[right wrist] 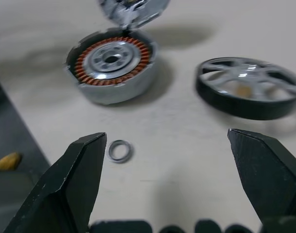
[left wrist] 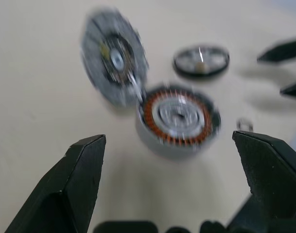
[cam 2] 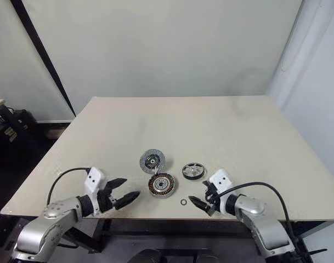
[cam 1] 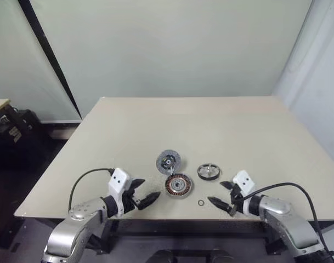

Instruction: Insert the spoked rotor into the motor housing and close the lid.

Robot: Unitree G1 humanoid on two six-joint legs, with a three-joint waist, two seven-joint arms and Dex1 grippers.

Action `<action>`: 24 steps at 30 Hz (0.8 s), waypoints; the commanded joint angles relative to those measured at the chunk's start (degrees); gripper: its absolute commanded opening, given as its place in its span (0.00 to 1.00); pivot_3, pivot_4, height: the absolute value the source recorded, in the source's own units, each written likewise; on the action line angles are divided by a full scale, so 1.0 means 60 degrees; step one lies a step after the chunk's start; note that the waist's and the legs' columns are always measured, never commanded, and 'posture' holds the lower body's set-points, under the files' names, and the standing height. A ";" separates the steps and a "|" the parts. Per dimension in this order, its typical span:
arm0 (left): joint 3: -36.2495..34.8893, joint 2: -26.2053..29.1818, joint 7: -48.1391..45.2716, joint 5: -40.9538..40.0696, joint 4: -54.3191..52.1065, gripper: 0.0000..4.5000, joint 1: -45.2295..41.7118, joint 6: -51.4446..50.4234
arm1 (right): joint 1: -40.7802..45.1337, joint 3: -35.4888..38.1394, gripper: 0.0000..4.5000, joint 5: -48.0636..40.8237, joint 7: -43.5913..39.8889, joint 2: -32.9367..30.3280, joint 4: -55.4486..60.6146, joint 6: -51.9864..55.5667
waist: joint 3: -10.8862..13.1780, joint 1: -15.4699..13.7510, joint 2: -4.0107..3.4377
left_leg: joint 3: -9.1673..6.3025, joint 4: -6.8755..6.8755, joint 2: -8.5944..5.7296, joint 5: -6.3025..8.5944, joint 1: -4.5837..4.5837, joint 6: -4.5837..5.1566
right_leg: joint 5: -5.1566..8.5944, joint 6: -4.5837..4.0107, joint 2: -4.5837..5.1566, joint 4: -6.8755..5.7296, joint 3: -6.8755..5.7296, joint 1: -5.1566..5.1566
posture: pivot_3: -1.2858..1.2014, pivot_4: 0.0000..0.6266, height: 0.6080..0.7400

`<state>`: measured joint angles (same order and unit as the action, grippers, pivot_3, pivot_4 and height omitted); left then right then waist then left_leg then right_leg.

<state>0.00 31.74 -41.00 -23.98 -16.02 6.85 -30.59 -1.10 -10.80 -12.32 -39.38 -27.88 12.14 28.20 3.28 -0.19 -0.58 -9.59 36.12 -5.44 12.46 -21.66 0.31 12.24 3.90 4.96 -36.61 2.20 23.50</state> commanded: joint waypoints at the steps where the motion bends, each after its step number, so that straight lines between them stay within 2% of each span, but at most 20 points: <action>1: 0.0261 0.0046 -0.0313 0.0326 0.0096 1.00 0.0044 0.0673 | 0.0048 -0.0536 0.97 0.0459 0.0164 0.0117 0.0220 -0.0214 | 0.0000 0.0000 0.0000 | 0.0001 0.0000 0.0000 0.0000 -0.0002 0.0000 | 0.0000 0.0000 0.0001 0.0002 0.0000 0.0001 | 0.52 0.00 1.00; 11: 0.0795 -0.0266 -0.0577 0.0822 0.0665 1.00 0.0229 0.1656 | 0.0140 -0.1400 0.97 0.1064 0.0628 0.0971 -0.0431 -0.0530 | 0.0003 -0.0002 0.0002 | -0.0014 -0.0004 0.0001 0.0000 -0.0006 0.0000 | 0.0000 0.0000 0.0001 0.0004 -0.0003 0.0005 | 0.52 0.00 1.00; 24: 0.0791 -0.0243 -0.0603 0.0919 0.0700 1.00 0.0223 0.1620 | 0.0231 -0.1321 0.97 0.1307 0.0781 0.1102 -0.1049 -0.0789 | 0.0003 -0.0001 0.0002 | -0.0016 -0.0005 0.0000 0.0000 -0.0004 0.0000 | 0.0000 0.0000 -0.0001 0.0002 -0.0006 0.0004 | 0.52 0.00 1.00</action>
<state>5.40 30.09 -44.64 -18.73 -11.00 8.66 -21.77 -0.59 -19.68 -4.48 -34.87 -21.49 5.08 24.46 3.29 -0.19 -0.57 -9.69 36.09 -5.43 12.46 -21.68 0.31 12.24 3.90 4.96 -36.60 2.16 23.53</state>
